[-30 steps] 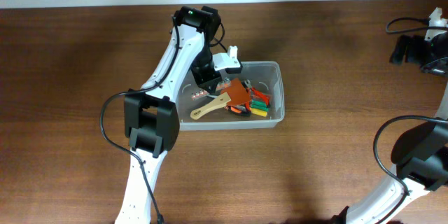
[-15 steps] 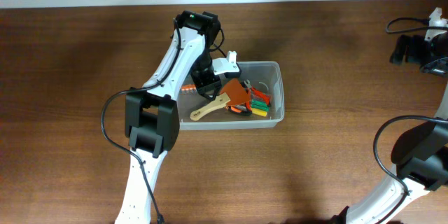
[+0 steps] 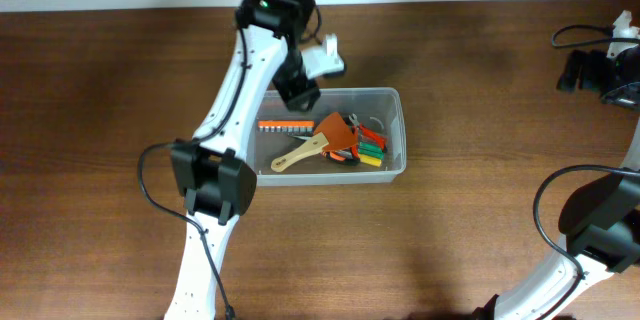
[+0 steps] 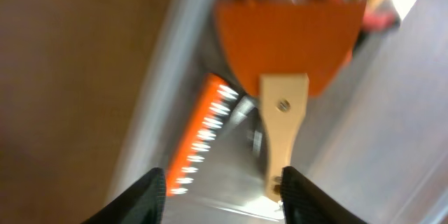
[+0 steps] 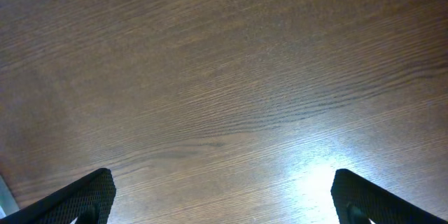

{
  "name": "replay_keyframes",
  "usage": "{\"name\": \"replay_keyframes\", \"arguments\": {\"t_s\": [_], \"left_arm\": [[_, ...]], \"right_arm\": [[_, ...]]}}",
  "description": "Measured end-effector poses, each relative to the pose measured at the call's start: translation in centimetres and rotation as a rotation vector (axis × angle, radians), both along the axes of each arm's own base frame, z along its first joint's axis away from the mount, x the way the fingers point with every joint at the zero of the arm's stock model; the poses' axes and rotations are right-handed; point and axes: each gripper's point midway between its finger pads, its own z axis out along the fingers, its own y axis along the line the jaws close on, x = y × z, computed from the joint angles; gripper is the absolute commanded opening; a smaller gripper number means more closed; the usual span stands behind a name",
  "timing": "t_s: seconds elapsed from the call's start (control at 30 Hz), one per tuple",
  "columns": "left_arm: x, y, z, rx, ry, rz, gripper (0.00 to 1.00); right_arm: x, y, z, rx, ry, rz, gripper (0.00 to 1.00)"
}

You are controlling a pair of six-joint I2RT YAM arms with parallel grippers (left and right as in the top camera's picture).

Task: Pack container

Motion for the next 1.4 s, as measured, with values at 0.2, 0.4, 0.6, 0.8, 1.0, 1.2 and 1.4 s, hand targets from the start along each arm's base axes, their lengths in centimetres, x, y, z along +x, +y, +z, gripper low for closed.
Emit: {"name": "replay_keyframes", "arguments": {"t_s": [0.2,0.4,0.6,0.8,1.0,1.2,1.4], "left_arm": [[1.7,-0.3,8.8,-0.1,-0.247,0.061,0.82],[1.5,3.8,17.0,-0.127,-0.444,0.217,0.99],[-0.1,10.2,24.0,-0.154,-0.589,0.426,0.99],[-4.0,14.1,29.9,-0.202,-0.711,0.552,0.99],[-9.5,15.2,30.7,-0.191,-0.659,0.589,0.99],[-16.1,15.6,27.2,-0.178,-0.502,0.619,0.99],[-23.1,15.5,27.5,-0.294,-0.545,0.639,0.99]], "right_arm": [[0.0,0.0,0.0,0.0,0.0,0.0,0.99],[0.0,0.0,0.0,0.0,0.0,-0.001,0.99],[0.0,0.0,0.0,0.0,0.0,0.0,0.99],[0.0,0.0,0.0,0.0,0.0,0.0,0.99],[0.0,0.0,0.0,0.0,0.0,-0.001,0.99],[0.0,0.0,0.0,0.0,0.0,-0.001,0.99],[0.0,0.0,0.0,0.0,0.0,0.0,0.99]]}}
